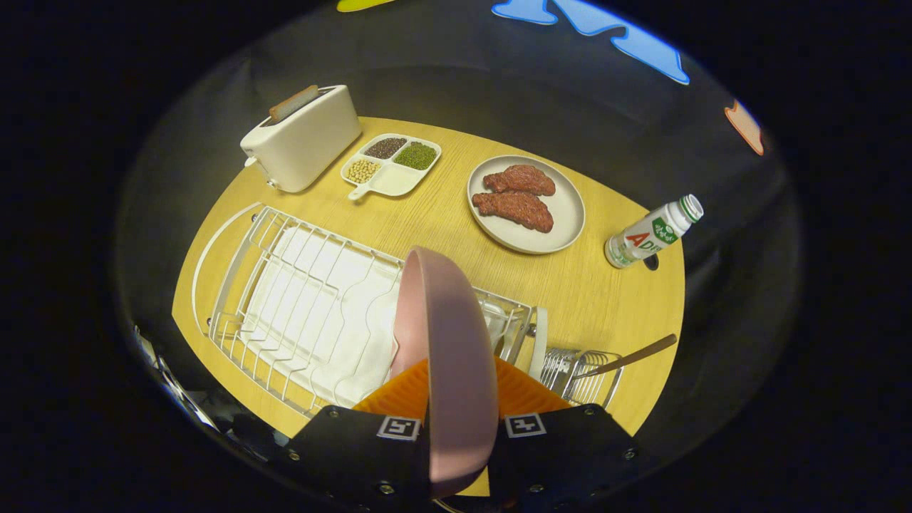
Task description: Take the plate from the dish rack, then take the spoon from the basket and place it into the plate.
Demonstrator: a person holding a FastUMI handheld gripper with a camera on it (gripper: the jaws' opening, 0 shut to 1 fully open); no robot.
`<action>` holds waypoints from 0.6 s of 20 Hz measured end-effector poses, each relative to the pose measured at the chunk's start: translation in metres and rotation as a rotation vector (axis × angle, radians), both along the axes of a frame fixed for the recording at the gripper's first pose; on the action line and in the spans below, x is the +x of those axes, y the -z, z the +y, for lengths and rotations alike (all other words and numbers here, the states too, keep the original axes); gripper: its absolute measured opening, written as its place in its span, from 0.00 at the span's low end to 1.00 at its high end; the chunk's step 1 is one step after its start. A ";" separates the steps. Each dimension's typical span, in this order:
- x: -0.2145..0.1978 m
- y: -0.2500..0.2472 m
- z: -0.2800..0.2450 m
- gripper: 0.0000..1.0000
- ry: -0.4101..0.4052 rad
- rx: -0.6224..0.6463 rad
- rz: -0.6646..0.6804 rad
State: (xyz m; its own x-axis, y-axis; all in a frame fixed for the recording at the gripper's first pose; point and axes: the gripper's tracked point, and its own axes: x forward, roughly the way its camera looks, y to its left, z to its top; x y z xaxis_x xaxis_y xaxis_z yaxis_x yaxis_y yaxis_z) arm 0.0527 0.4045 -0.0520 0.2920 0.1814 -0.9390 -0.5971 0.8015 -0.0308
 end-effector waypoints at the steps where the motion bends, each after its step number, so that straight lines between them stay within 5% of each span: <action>1: 0.001 -0.001 0.001 0.29 -0.016 -0.016 -0.004; 12: 0.007 -0.008 0.010 0.29 -0.110 -0.078 -0.044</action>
State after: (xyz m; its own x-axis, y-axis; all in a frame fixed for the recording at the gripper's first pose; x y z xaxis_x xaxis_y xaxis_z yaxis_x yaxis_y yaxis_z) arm 0.0594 0.4143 -0.0437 0.3153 0.1418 -0.9383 -0.6782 0.7253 -0.1183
